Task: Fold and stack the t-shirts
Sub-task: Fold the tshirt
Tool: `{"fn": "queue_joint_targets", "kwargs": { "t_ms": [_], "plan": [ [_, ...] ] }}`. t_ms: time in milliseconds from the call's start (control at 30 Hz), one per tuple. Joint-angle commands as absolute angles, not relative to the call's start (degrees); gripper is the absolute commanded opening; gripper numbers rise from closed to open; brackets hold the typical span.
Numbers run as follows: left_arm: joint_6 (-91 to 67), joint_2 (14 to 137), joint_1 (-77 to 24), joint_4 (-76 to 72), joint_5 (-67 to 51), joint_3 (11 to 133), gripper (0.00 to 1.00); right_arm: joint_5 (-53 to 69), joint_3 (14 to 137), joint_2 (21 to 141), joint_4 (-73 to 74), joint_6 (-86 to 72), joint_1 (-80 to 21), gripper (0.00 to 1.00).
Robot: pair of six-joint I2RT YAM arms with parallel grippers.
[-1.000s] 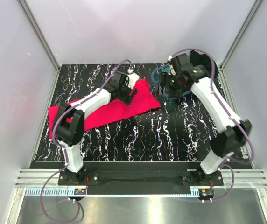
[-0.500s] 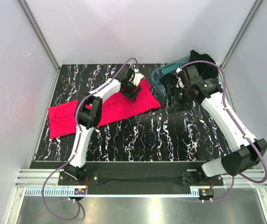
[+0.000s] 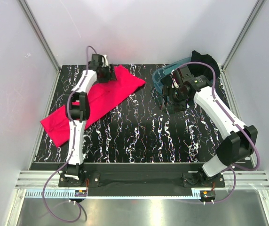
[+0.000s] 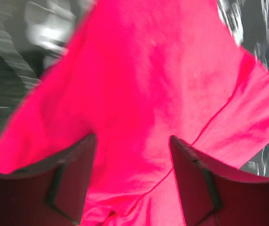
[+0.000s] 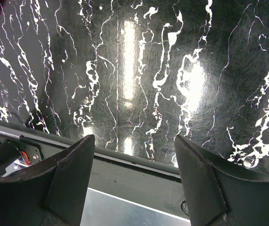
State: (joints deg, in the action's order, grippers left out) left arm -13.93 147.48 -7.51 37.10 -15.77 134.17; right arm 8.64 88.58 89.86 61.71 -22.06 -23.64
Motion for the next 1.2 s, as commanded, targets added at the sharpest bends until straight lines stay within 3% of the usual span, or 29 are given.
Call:
{"fn": "queue_joint_targets", "kwargs": {
  "t_ms": [0, 167, 200, 233, 400, 500, 600, 633, 667, 733, 1167],
  "plan": [
    [-20.13, 137.25, -8.96, 30.33, -12.33, 133.62, 0.73, 9.93, 91.93, 89.74, 60.56, -21.80, -23.47, 0.76],
    [-16.17, 122.98, -10.37, 38.02, -1.16, 122.98, 0.81, 12.91, 93.34, 90.00, 61.17, -22.59, -23.47, 0.79],
    [-16.35, 118.78, -10.37, 39.97, 4.51, 120.09, 0.80, 13.62, 93.34, 89.65, 61.17, -22.76, -23.55, 0.83],
    [-17.04, 116.48, -10.37, 41.64, 7.62, 113.97, 0.78, 14.15, 93.34, 89.56, 61.26, -22.68, -23.47, 0.99],
    [-24.33, 99.45, -10.11, 49.21, 24.75, 89.25, 0.71, 15.82, 92.64, 88.33, 63.10, -21.89, -23.55, 1.00],
    [-26.10, 92.40, -9.76, 49.57, 25.85, 76.49, 0.63, 14.24, 92.55, 87.72, 64.86, -20.75, -23.73, 1.00],
    [-27.51, 90.01, -7.57, 49.40, 24.97, 68.32, 0.24, 14.59, 93.86, 88.07, 67.14, -19.78, -23.64, 1.00],
    [-27.51, 89.91, -7.56, 49.39, 24.44, 68.29, 0.24, 14.59, 93.87, 87.89, 67.15, -19.69, -23.64, 1.00],
    [-27.51, 89.91, -6.51, 48.35, 23.74, 66.29, 0.15, 15.11, 94.22, 87.63, 67.15, -19.86, -23.64, 1.00],
    [-28.12, 91.31, -5.63, 47.90, 22.50, 65.39, 0.10, 15.55, 94.04, 86.31, 66.71, -20.04, -23.64, 1.00],
    [-34.71, 104.58, -4.83, 43.25, 17.76, 68.38, 0.06, 16.09, 85.26, 80.95, 64.16, -19.16, -23.64, 1.00]
  ]
}}
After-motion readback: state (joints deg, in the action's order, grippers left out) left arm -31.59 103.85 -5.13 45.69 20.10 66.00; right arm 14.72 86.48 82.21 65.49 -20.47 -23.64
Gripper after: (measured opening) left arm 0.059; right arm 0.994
